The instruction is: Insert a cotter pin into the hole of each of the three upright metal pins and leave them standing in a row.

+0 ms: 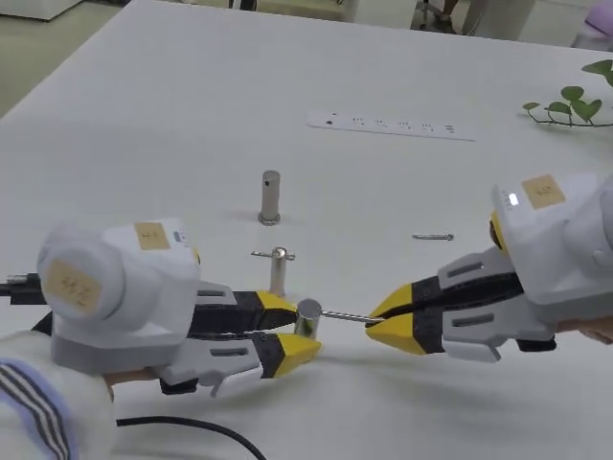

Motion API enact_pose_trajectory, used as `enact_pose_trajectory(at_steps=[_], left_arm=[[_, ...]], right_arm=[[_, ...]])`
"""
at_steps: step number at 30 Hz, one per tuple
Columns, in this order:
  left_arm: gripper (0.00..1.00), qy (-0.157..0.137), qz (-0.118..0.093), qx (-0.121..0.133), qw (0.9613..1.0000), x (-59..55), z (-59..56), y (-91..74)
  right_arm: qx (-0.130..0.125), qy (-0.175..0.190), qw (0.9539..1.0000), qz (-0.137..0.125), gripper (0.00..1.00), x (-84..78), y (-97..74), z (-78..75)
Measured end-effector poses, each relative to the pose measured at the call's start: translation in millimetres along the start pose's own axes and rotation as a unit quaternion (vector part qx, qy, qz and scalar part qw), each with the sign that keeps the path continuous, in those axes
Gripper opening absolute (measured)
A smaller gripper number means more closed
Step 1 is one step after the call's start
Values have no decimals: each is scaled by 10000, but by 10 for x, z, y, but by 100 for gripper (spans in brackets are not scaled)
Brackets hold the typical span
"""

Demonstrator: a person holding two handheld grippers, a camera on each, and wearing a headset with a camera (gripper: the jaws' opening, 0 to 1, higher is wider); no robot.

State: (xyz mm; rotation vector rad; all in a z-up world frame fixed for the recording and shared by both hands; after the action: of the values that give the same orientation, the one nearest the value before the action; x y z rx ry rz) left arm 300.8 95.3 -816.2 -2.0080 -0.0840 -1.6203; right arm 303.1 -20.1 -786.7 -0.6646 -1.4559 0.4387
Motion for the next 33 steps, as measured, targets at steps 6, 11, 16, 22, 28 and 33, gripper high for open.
enact_pose_trajectory(at_steps=[6, 11, 16, 22, 28, 33], left_arm=[[13, -108, 135, -10, 9999, -33, 12, 14], [12, -22, 170, -9, 9999, -40, 19, 8], [12, 96, 195, -36, 9998, -40, 20, 6], [11, 125, 201, -27, 9997, -40, 15, 5], [11, 133, 213, -11, 9997, -40, 5, 7], [11, 133, 214, -9, 9997, -40, -5, 11]], right_arm=[[23, -115, 9999, 50, 3, 16, -2, 2], [40, -212, 9998, 42, 3, 55, 18, -9], [69, -310, 9995, 76, 3, 84, 71, 0], [60, -242, 9997, 69, 4, 76, 100, -8], [89, -232, 9997, -8, 4, 113, 163, -1], [118, -198, 9997, -63, 4, 156, 222, 20]])
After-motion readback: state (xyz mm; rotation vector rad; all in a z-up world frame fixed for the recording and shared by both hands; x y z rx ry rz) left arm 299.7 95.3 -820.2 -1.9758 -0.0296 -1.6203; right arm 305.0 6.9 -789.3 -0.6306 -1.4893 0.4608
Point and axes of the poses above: the centre of the closed fingertips' face, and the gripper's own axes: y roughly forward along the fingers, z roughly to its left, x roughly out of its top, the point moved 5 cm from there along -y, roughly backward along the fingers
